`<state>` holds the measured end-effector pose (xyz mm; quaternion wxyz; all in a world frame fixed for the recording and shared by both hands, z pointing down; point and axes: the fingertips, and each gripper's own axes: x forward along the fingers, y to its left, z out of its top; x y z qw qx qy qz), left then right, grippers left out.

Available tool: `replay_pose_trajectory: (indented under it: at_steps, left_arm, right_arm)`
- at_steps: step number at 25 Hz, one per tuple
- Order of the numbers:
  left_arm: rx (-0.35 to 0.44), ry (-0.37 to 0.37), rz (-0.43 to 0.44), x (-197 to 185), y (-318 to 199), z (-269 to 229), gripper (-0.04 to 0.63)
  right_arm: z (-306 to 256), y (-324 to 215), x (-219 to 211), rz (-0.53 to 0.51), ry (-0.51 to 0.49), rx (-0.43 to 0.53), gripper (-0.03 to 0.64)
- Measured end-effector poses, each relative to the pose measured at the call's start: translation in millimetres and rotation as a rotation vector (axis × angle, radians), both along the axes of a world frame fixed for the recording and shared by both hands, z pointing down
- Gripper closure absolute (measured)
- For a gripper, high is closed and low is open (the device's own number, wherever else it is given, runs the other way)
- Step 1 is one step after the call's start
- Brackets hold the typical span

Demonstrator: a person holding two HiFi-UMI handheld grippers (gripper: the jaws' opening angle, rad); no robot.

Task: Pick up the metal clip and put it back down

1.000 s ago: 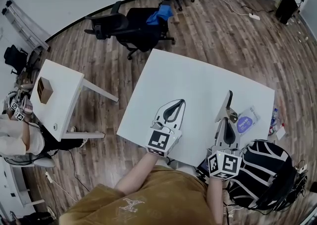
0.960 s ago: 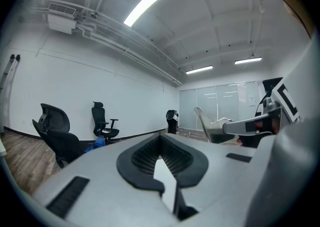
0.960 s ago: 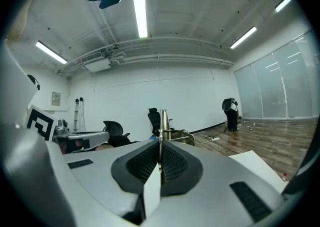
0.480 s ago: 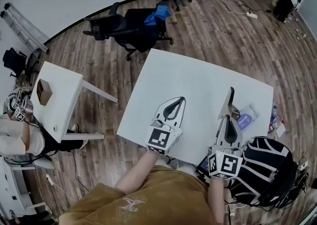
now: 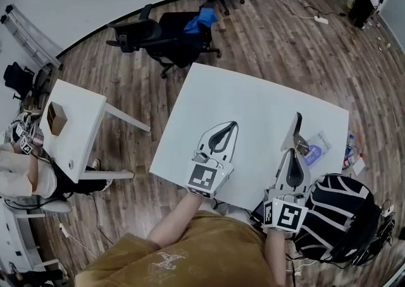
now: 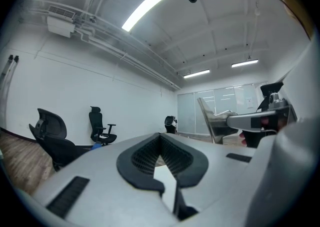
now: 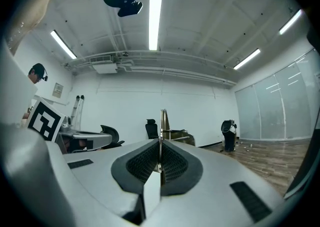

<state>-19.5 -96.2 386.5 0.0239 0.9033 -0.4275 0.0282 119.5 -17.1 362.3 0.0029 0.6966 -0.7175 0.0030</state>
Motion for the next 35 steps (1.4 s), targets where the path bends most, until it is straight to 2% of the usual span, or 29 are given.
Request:
replay_pose_trajectory:
  at_steps: [5,7,13,26,35]
  left_arm:
    - [0.014,0.014,-0.011,-1,0,-8,0.597]
    - [0.025,0.03,-0.023,-1,1,-13,0.597]
    - [0.071,0.019,-0.031,3,4,-20,0.597]
    - [0.071,0.018,-0.036,2,4,-16,0.597]
    - [0.07,0.044,-0.049,0,3,-19,0.597]
  right_arm:
    - [-13,4,-3,0.0,0.039,0.047,0.607]
    - [-12,4,-2,0.001,0.049,0.046,0.607]
    - [-8,6,1,0.003,0.044,0.035,0.607]
    - [-3,5,6,0.007,0.037,0.024,0.607]
    - [-4,5,7,0.011,0.038,0.022,0.607]
